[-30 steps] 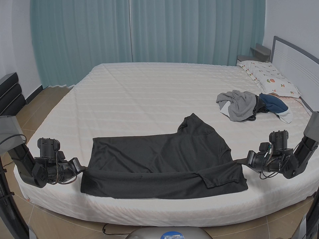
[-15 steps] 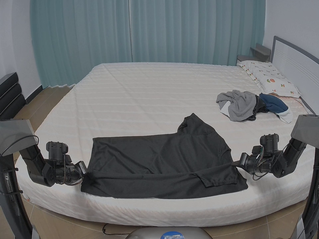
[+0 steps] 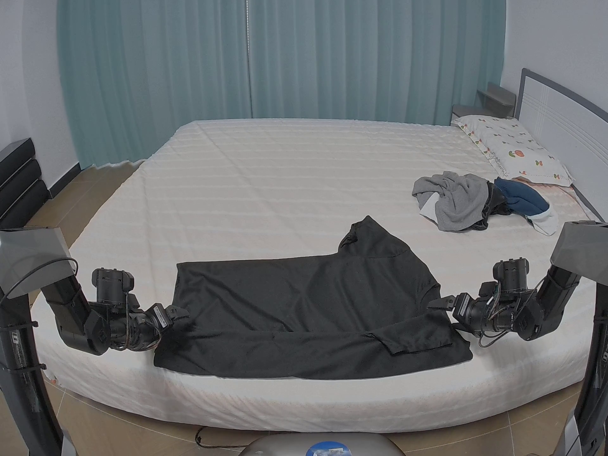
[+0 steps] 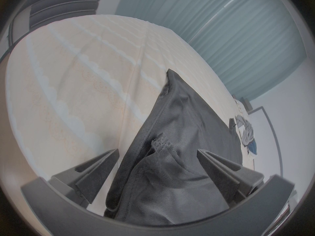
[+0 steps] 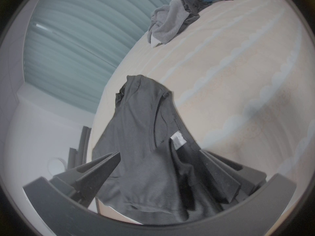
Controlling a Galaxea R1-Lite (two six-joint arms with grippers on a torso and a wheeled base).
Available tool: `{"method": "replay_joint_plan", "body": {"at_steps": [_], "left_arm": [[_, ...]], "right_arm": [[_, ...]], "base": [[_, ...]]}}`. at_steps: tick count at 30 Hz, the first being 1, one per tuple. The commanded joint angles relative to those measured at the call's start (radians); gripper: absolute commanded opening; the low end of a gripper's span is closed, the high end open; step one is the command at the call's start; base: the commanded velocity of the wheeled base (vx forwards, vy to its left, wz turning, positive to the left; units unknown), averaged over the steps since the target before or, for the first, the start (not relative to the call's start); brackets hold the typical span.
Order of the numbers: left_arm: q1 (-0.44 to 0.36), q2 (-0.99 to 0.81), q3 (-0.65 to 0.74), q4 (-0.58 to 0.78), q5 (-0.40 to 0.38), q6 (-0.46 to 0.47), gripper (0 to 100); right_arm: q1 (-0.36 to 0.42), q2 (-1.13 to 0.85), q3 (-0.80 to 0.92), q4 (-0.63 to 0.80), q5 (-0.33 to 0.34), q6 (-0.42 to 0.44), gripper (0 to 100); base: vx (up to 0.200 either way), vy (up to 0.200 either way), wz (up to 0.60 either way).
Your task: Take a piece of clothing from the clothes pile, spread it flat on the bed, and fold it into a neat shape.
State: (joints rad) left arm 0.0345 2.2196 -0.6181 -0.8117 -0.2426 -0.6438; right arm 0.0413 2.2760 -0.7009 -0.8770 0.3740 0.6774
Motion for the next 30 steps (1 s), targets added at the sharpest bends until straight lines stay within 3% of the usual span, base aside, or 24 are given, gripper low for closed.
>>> {"method": "replay_joint_plan", "body": {"at_steps": [1,4,8,11,22,30], "left_arm": [[0.016,-0.078,0.028,0.0,0.0,-0.076,100],[0.038,-0.135,0.055,-0.001,-0.02,-0.115,100],[0.065,-0.182,0.074,-0.004,-0.112,-0.194,100],[0.084,-0.189,0.074,-0.004,-0.167,-0.231,100],[0.081,-0.186,0.084,-0.006,-0.175,-0.229,100],[0.079,-0.187,0.075,-0.006,-0.162,-0.226,100]], "right_arm": [[-0.004,-0.026,0.015,-0.065,0.025,0.08,100],[-0.011,-0.032,0.026,-0.123,0.036,0.166,100],[-0.012,-0.036,0.049,-0.197,0.037,0.315,100],[-0.012,-0.035,0.054,-0.232,0.039,0.358,100],[-0.012,-0.03,0.054,-0.235,0.039,0.363,100],[-0.012,-0.027,0.055,-0.235,0.037,0.363,100]], "base": [[0.0,0.0,0.0],[0.0,0.0,0.0],[0.0,0.0,0.0],[0.0,0.0,0.0],[0.0,-0.164,0.0],[0.0,0.0,0.0]]}}
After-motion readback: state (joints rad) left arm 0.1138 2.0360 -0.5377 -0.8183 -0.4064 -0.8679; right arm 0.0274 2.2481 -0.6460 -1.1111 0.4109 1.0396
